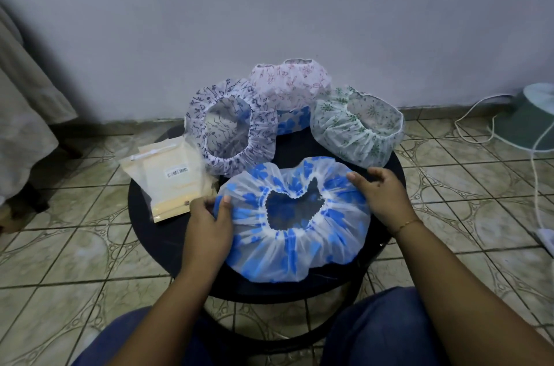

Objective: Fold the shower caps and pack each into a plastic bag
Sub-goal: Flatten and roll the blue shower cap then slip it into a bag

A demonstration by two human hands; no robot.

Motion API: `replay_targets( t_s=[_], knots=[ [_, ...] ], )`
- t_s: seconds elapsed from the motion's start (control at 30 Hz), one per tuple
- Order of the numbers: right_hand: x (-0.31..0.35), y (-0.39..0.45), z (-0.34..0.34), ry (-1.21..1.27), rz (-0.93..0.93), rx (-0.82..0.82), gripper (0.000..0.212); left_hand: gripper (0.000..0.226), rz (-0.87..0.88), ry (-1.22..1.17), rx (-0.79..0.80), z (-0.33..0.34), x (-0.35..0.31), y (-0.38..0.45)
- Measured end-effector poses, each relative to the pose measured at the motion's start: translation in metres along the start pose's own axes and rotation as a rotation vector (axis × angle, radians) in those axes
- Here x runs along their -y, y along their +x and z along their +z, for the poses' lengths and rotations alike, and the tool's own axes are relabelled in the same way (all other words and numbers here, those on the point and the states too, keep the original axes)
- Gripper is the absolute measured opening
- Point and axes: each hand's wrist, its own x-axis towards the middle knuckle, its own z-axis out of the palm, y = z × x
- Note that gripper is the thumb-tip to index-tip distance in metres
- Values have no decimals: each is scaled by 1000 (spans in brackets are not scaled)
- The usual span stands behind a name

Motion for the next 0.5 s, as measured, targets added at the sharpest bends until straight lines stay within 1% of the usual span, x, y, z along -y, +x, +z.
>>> replay_targets(
  t_s=[0.07, 0.13, 0.2, 0.23, 0.27, 0.3, 0.33, 0.37, 0.4, 0.43, 0.47, 0.5],
  knots=[
    [-6, -4, -2, 36, 21, -8, 69, 46, 51, 49, -70, 0, 0, -9],
    [-9, -11, -5, 61, 43, -15, 68, 49, 181, 144, -183, 0, -1, -18],
    [-9, -17, -8, 76, 57, 7, 61, 44, 425, 183, -256, 0, -8, -24],
    [-9, -18, -8, 75, 69, 30, 58, 41, 551, 207, -264, 1, -13, -25],
    [-10, -20, -9, 72, 79, 51, 58, 41, 656, 234, -232, 3, -18, -24],
    [-11, -21, -9, 80, 101, 83, 60, 45, 734, 264, -142, 6, -23, -22],
    [-11, -23, -9, 110, 125, 124, 60, 56, 776, 302, 3, 10, -29, -19],
    [-11, -24, -8, 174, 148, 166, 57, 71, 772, 348, 178, 13, -33, -16],
    [-9, -27, -7, 268, 178, 204, 50, 87, 720, 406, 342, 17, -34, -14],
    [-9, -30, -6, 375, 204, 241, 43, 99, 665, 479, 451, 22, -32, -12],
    [-7, -34, -6, 472, 225, 275, 38, 108, 622, 550, 507, 27, -28, -9],
    [-8, -37, -7, 534, 232, 297, 36, 114, 589, 599, 525, 31, -24, -7]
  ],
)
